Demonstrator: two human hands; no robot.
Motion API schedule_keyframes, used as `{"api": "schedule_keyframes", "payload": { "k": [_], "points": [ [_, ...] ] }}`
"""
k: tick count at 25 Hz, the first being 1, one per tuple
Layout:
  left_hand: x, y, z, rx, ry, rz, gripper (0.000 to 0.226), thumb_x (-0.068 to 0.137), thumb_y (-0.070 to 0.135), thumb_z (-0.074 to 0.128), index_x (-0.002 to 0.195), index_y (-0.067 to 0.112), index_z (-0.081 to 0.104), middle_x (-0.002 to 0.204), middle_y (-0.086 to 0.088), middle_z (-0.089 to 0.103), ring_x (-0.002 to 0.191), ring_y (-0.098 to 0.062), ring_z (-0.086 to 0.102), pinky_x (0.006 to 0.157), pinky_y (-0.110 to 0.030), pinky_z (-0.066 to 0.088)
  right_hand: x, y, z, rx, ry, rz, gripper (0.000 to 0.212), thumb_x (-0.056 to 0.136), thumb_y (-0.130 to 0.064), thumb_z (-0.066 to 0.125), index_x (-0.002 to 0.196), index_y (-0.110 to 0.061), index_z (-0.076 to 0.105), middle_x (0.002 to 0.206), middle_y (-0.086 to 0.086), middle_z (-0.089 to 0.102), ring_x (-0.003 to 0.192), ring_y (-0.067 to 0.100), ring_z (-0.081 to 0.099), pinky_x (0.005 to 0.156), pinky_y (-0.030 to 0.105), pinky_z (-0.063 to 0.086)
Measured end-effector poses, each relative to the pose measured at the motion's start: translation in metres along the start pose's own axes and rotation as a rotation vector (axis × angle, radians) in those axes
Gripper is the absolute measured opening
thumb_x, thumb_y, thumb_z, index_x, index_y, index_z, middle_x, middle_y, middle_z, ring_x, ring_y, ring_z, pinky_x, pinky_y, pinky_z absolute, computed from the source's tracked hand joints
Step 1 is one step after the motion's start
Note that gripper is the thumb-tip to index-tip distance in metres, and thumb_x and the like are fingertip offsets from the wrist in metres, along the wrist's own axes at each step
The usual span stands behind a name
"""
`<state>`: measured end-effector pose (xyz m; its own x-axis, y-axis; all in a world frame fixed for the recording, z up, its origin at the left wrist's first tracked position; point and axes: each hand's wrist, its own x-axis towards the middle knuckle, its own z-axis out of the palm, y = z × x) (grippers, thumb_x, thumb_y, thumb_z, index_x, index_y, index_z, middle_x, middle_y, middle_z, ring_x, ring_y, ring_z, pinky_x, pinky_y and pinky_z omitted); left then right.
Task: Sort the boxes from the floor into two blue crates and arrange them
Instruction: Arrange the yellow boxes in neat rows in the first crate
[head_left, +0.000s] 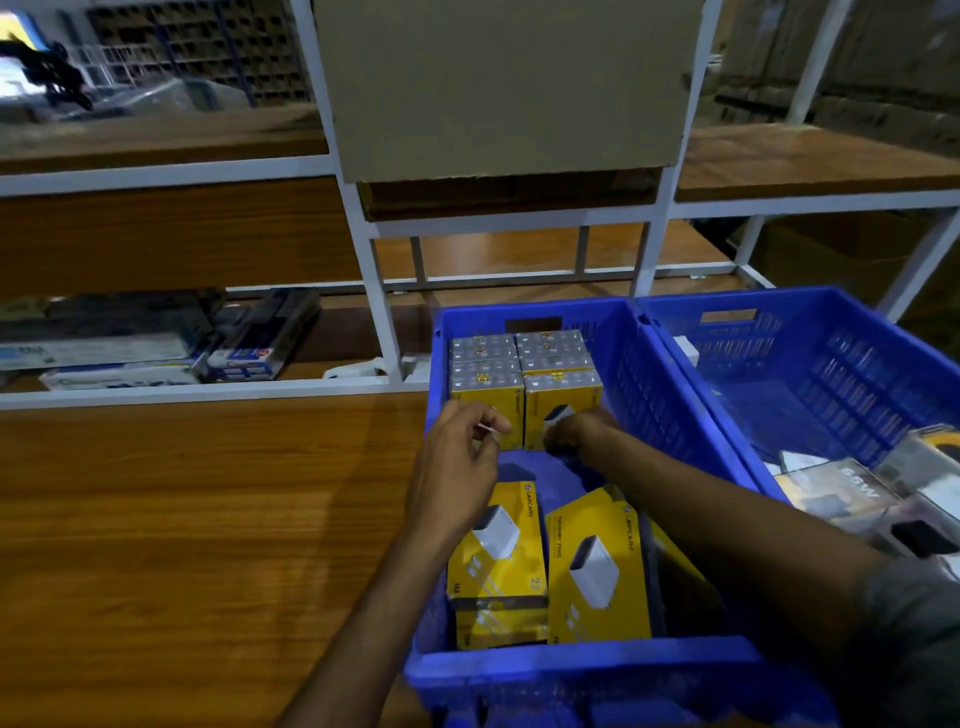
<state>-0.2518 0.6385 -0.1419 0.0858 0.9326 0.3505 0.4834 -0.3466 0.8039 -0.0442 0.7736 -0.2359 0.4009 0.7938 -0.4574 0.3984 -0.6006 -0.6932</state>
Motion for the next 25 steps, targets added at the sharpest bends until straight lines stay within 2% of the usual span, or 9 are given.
{"api": "schedule_keyframes", "payload": {
  "k": [2, 7, 13, 15, 17, 19, 21, 23, 25],
  "points": [
    [0.0, 0.001, -0.001, -0.005, 0.011, -0.008, 0.025, 0.095, 0.002, 0.061, 0.09, 0.026, 0.068, 0.101, 0.013, 0.059, 0.091, 0.0, 0.06, 0.081, -0.034, 0.055, -0.018, -0.01, 0.009, -0.046, -0.052, -0.013, 0.043, 0.081, -0.019, 0.087, 0.101, 0.004, 0.057, 0.097, 0.015, 0.064, 0.099, 0.027, 0.067, 0.091, 0.041, 0.059],
    [0.0, 0.0, -0.001, 0.008, 0.004, 0.0, 0.021, 0.096, 0.004, 0.061, 0.092, 0.023, 0.068, 0.101, 0.011, 0.06, 0.091, -0.002, 0.061, 0.082, -0.038, 0.056, -0.031, -0.011, 0.007, -0.112, 0.001, -0.165, 0.039, 0.091, -0.028, 0.079, 0.116, -0.005, 0.061, 0.115, 0.011, 0.062, 0.112, 0.031, 0.063, 0.079, 0.034, 0.049],
    [0.003, -0.002, 0.001, 0.025, 0.006, -0.003, 0.021, 0.095, 0.004, 0.062, 0.091, 0.024, 0.068, 0.101, 0.01, 0.062, 0.091, -0.001, 0.061, 0.08, -0.029, 0.055, -0.033, -0.016, -0.012, -0.532, -0.207, -0.31, 0.033, 0.097, -0.043, 0.068, 0.094, -0.01, 0.064, 0.096, 0.008, 0.069, 0.082, 0.019, 0.063, 0.053, 0.026, 0.041],
    [0.006, -0.004, 0.001, 0.005, 0.039, -0.004, 0.025, 0.095, 0.002, 0.062, 0.09, 0.026, 0.067, 0.102, 0.008, 0.064, 0.091, 0.001, 0.061, 0.078, -0.022, 0.052, -0.05, -0.025, -0.016, -0.645, -0.359, -0.349, 0.042, 0.095, -0.052, 0.067, 0.091, -0.009, 0.066, 0.094, 0.006, 0.073, 0.086, 0.02, 0.068, 0.059, 0.026, 0.048],
    [0.007, -0.005, 0.001, -0.008, 0.067, 0.004, 0.03, 0.093, -0.001, 0.062, 0.089, 0.028, 0.065, 0.103, 0.005, 0.065, 0.091, 0.002, 0.062, 0.077, -0.015, 0.05, -0.08, -0.031, -0.014, -0.765, -0.521, -0.379, 0.053, 0.091, -0.06, 0.067, 0.108, -0.01, 0.071, 0.108, 0.004, 0.069, 0.093, 0.02, 0.066, 0.075, 0.032, 0.056],
    [0.008, -0.007, 0.002, -0.014, 0.069, 0.0, 0.03, 0.093, -0.002, 0.062, 0.091, 0.028, 0.065, 0.105, 0.004, 0.066, 0.092, 0.0, 0.063, 0.077, -0.017, 0.051, -0.098, -0.028, -0.007, -0.908, -0.604, -0.38, 0.072, 0.087, -0.06, 0.071, 0.14, -0.013, 0.057, 0.139, 0.005, 0.057, 0.12, 0.026, 0.061, 0.1, 0.04, 0.054],
    [0.007, -0.008, 0.002, -0.032, 0.072, -0.003, 0.026, 0.094, -0.001, 0.061, 0.094, 0.024, 0.066, 0.106, 0.002, 0.066, 0.092, -0.001, 0.063, 0.076, -0.019, 0.051, -0.109, -0.023, -0.003, -0.861, -0.635, -0.351, 0.093, 0.082, -0.053, 0.08, 0.155, -0.011, 0.04, 0.151, 0.007, 0.049, 0.12, 0.026, 0.061, 0.101, 0.039, 0.054],
    [0.007, -0.006, 0.001, -0.067, 0.095, -0.007, 0.026, 0.095, -0.003, 0.059, 0.097, 0.022, 0.066, 0.108, 0.0, 0.066, 0.09, 0.001, 0.063, 0.073, -0.014, 0.05, -0.112, -0.023, -0.009, -0.708, -0.703, -0.3, 0.082, 0.081, -0.043, 0.086, 0.142, 0.0, 0.052, 0.117, 0.017, 0.07, 0.078, 0.018, 0.063, 0.069, 0.029, 0.055],
    [0.007, -0.007, 0.0, -0.107, 0.13, -0.023, 0.028, 0.096, -0.006, 0.055, 0.103, 0.02, 0.064, 0.113, -0.002, 0.065, 0.092, 0.0, 0.064, 0.073, -0.011, 0.051, -0.119, -0.028, -0.027, -0.549, -0.758, -0.268, 0.039, 0.083, -0.033, 0.087, 0.095, -0.002, 0.067, 0.068, 0.009, 0.065, 0.05, 0.014, 0.053, 0.051, 0.023, 0.046]
  ]
}}
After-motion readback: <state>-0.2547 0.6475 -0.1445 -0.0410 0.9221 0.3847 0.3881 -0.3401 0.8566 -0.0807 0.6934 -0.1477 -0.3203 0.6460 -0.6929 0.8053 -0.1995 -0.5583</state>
